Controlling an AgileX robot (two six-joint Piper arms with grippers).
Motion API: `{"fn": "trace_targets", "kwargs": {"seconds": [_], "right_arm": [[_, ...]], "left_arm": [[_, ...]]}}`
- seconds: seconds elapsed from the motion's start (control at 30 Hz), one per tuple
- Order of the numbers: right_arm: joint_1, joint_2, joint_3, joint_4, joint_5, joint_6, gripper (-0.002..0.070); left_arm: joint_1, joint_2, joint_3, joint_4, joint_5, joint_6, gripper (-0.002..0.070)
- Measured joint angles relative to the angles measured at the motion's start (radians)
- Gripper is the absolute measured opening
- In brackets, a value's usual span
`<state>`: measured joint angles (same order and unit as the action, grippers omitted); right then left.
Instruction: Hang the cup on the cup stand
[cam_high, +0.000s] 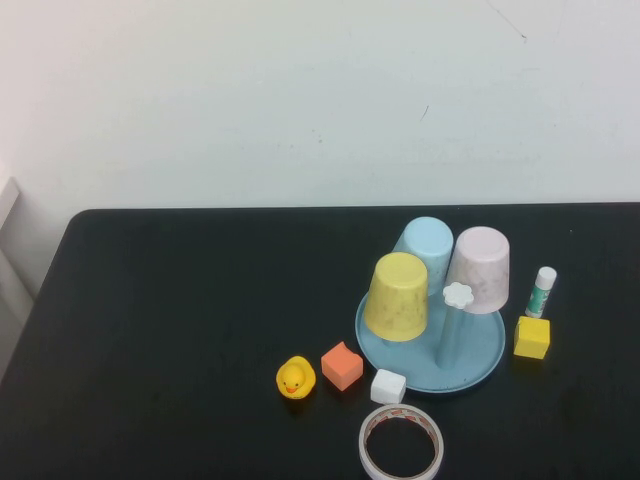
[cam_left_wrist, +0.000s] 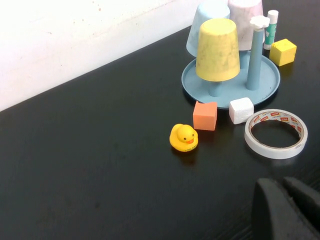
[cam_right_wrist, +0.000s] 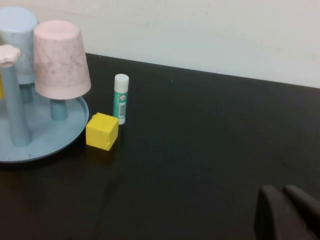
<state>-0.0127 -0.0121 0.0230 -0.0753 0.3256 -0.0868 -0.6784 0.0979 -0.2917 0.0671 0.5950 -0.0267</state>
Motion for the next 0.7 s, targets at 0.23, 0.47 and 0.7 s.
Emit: {"fn": "trace_targets", "kwargs": {"seconds": [0.23, 0.47, 0.7], "right_arm": [[0.000, 0.000, 0.000, 0.000, 0.000, 0.000, -0.0001], [0.000, 0.000, -0.002, 0.000, 0.006, 0.000, -0.0001], [0.000, 0.000, -0.002, 0.000, 0.006, 0.000, -0.0001]], "left_arm": [[0.000, 0.000, 0.000, 0.000, 0.000, 0.000, -0.0001], [0.000, 0.000, 0.000, 0.000, 0.000, -0.001, -0.0001], [0.000, 0.000, 0.030, 0.002, -0.033, -0.001, -0.0001]]}}
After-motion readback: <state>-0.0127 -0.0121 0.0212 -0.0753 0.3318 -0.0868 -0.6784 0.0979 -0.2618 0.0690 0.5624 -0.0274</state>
